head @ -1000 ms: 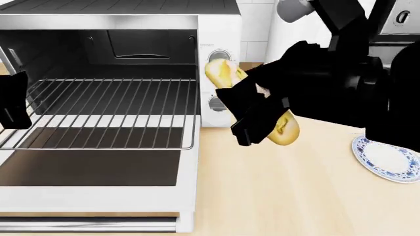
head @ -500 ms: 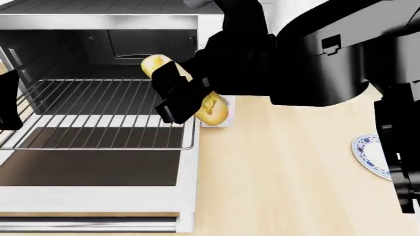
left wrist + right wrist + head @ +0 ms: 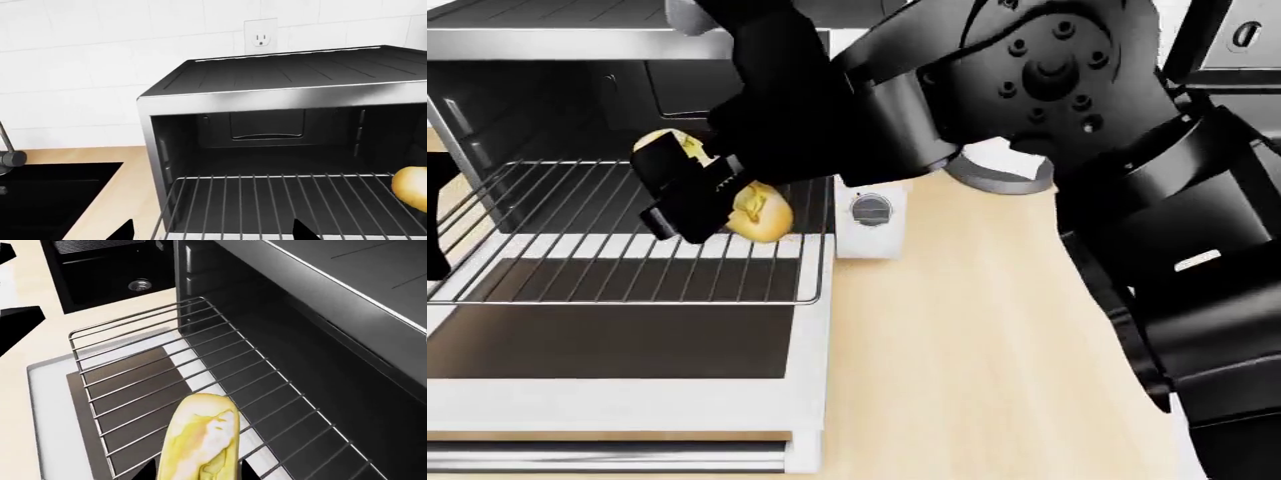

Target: Place the baguette on the rack of the toaster oven.

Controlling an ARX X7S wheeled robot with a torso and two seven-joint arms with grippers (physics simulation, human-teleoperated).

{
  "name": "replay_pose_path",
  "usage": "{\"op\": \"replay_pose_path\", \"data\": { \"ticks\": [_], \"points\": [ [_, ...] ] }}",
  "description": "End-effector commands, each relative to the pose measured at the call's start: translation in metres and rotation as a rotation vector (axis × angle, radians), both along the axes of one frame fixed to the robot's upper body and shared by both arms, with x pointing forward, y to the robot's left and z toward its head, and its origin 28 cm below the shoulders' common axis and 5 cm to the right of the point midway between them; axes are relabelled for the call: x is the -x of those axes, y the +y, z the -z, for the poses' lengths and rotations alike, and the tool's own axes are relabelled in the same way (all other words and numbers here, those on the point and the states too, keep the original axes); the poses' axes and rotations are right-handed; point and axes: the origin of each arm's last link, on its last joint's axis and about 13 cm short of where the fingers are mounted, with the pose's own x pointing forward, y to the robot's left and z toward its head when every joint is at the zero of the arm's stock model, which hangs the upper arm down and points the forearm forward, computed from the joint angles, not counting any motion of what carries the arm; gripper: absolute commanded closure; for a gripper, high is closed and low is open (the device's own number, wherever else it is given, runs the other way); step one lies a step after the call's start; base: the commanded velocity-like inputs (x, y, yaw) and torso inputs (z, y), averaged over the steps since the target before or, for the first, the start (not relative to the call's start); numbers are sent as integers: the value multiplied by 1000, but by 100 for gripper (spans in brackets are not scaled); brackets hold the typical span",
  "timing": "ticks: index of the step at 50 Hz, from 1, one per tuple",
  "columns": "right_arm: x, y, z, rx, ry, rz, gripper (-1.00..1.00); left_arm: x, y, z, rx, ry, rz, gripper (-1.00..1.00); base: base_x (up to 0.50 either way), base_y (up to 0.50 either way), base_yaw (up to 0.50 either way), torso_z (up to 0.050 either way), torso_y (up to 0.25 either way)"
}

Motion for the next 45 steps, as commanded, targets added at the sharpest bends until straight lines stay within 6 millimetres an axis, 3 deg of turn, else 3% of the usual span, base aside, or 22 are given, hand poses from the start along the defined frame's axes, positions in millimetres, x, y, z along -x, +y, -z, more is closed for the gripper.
{"op": "replay_pose_path", "data": {
  "ticks": [1,4,5,10,11,15,16,17,21,22,24,33,34,45],
  "points": [
    [-20,17,11,46,15,4,100,1,0,0,-8,8,-6,-100,0,0,0,0,0],
    [-22,21,13,54,34,-2,100,1,0,-3,-9,7,-8,-100,0,0,0,0,0],
    [-24,23,15,71,35,-6,100,3,1,-16,-11,5,-9,-100,0,0,0,0,0],
    [-27,25,18,88,52,-12,100,5,3,-2,-8,4,-16,-100,0,0,0,0,0],
    [-27,25,18,85,57,-11,100,5,3,-10,-6,4,-16,-100,0,0,0,0,0],
    [-28,26,21,95,61,-13,100,7,5,1,-3,8,-20,-100,0,0,0,0,0],
    [-27,26,22,102,65,-14,100,6,4,-12,-3,6,-22,-100,0,0,0,0,0],
    [-27,26,22,104,64,-14,100,7,4,-3,-3,4,-23,-100,0,0,0,0,0],
    [-25,26,22,99,81,-16,100,5,4,0,-5,5,-21,-100,0,0,0,0,0],
    [-25,26,22,101,81,-16,100,4,3,-9,-3,5,-20,-100,0,0,0,0,0],
    [-24,27,22,109,84,-14,100,3,2,0,-8,7,-15,-100,0,0,0,0,0],
    [-25,27,26,118,82,-9,100,2,2,0,-11,6,-10,-100,0,0,0,0,0],
    [-25,27,26,117,83,-9,-100,2,2,1,-9,8,-10,-100,0,0,0,0,0],
    [-28,23,25,93,102,-5,-100,1,3,2,-2,13,-3,-100,0,0,0,0,0]
  ]
}}
